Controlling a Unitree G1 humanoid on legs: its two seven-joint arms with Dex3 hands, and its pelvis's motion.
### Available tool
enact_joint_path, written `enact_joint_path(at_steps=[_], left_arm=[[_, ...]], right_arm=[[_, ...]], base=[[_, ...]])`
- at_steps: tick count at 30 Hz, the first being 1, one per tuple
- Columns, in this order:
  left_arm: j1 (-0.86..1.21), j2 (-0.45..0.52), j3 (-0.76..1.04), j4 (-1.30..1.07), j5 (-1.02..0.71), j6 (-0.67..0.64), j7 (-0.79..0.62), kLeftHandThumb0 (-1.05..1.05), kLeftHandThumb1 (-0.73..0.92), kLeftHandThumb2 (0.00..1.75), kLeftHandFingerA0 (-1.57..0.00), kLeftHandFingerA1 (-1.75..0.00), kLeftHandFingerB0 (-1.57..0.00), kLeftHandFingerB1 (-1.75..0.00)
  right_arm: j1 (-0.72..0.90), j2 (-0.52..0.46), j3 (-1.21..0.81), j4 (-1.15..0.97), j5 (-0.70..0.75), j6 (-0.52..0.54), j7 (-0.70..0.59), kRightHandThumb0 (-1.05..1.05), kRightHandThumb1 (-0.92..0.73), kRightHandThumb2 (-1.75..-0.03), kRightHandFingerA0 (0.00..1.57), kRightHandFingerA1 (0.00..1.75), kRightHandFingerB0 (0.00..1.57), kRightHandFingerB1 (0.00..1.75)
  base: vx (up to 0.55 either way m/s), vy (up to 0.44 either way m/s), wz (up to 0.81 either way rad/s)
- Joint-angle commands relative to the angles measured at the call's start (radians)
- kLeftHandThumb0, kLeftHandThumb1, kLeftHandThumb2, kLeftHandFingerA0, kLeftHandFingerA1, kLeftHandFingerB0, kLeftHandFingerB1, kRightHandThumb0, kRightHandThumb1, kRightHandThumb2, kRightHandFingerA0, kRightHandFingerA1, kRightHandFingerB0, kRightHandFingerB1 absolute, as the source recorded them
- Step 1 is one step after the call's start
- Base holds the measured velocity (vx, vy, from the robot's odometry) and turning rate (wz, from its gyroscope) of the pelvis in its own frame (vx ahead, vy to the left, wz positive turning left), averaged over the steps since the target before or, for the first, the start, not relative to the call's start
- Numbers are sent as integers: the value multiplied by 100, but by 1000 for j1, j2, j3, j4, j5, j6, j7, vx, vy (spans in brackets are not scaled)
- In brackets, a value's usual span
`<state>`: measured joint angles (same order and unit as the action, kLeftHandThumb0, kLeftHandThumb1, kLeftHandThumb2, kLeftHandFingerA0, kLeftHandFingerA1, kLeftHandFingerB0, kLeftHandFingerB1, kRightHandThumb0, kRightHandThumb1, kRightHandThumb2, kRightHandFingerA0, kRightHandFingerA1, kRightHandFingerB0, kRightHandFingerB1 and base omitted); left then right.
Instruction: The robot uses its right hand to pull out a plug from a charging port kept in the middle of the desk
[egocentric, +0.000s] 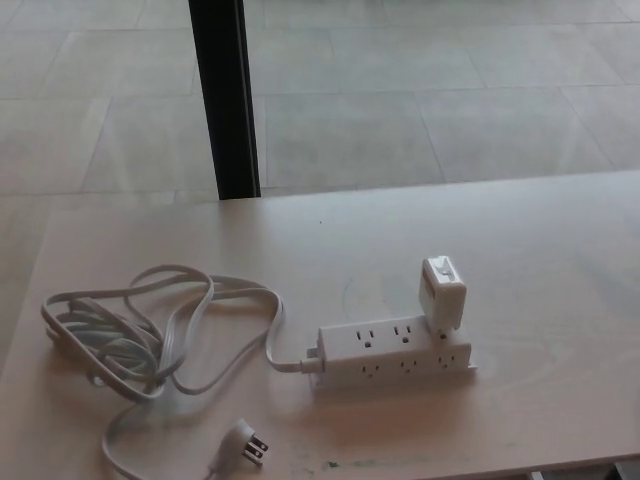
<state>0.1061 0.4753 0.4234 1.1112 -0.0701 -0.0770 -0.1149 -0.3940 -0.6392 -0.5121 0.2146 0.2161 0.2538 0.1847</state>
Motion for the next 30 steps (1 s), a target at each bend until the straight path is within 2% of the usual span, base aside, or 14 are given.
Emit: enact_joint_path(at_steps=[1,6,7,8,10,11,15,16,17,18,25,26,27,30], left_arm=[[0,36,27,13,-49,-37,-39,-78,92,70,-77,-57,-49,-42],[-10,39,24,33,-48,-35,-34,-84,76,90,-81,-66,-46,-49],[-6,38,24,24,-49,-31,-34,-78,92,69,-81,-59,-50,-42],[2,37,16,9,-39,-33,-24,-71,75,112,-72,-67,-44,-56],[-3,39,12,19,-34,-39,-24,-76,92,73,-75,-53,-49,-41],[-6,41,12,28,-35,-42,-26,-77,92,70,-76,-54,-50,-41],[-4,43,12,22,-37,-43,-29,-76,92,71,-76,-55,-49,-42],[-3,45,10,23,-34,-52,-33,-72,75,112,-66,-64,-42,-55],[-3,48,10,26,-35,-56,-39,-72,75,112,-66,-64,-42,-55],[-9,47,17,29,-43,-43,-33,-77,92,70,-75,-52,-50,-41],[-8,54,15,24,-45,-34,-36,-77,92,71,-74,-53,-49,-41],[-4,55,15,17,-46,-34,-42,-78,92,73,-72,-53,-47,-41],[-8,58,15,25,-46,-36,-44,-77,92,72,-73,-53,-48,-41],[-9,62,10,22,-41,-38,-45,-75,92,71,-75,-54,-48,-41]], right_arm=[[-254,-115,281,-56,-84,191,152,-85,-67,-61,94,91,18,27],[-328,-93,401,-58,-97,173,191,-86,-63,-60,94,101,22,28],[-335,-87,427,-63,-102,166,198,-83,-50,-90,95,103,14,40],[-351,-92,490,-50,-130,115,252,-83,-64,-60,94,107,19,27],[-369,-108,549,-46,-161,96,283,-86,-64,-60,96,108,20,27],[-378,-117,596,-59,-200,80,297,-95,-57,-91,102,112,14,39],[-417,-127,722,-97,-273,64,331,-85,-64,-60,101,118,20,30],[-437,-117,757,-91,-290,63,339,-86,-65,-61,99,111,19,29],[-454,-110,787,-82,-307,62,348,-86,-65,-61,99,111,19,29],[-469,-106,812,-71,-322,48,353,-89,-66,-61,101,111,19,30],[-572,-85,968,-4,-414,44,414,-88,-66,-62,94,125,26,30],[-597,-75,999,19,-433,33,430,-94,-56,-94,94,119,22,42],[-623,-65,1032,46,-459,28,443,-89,-65,-61,93,115,27,30],[-659,-53,1078,82,-488,5,459,-90,-64,-60,97,115,25,32]], base=[[0,0,0],[0,0,0],[0,0,0],[0,0,0],[0,0,0],[0,0,0],[0,0,0],[0,0,0],[0,0,0],[0,0,0],[0,0,0],[0,0,0],[0,0,0],[0,0,0]])
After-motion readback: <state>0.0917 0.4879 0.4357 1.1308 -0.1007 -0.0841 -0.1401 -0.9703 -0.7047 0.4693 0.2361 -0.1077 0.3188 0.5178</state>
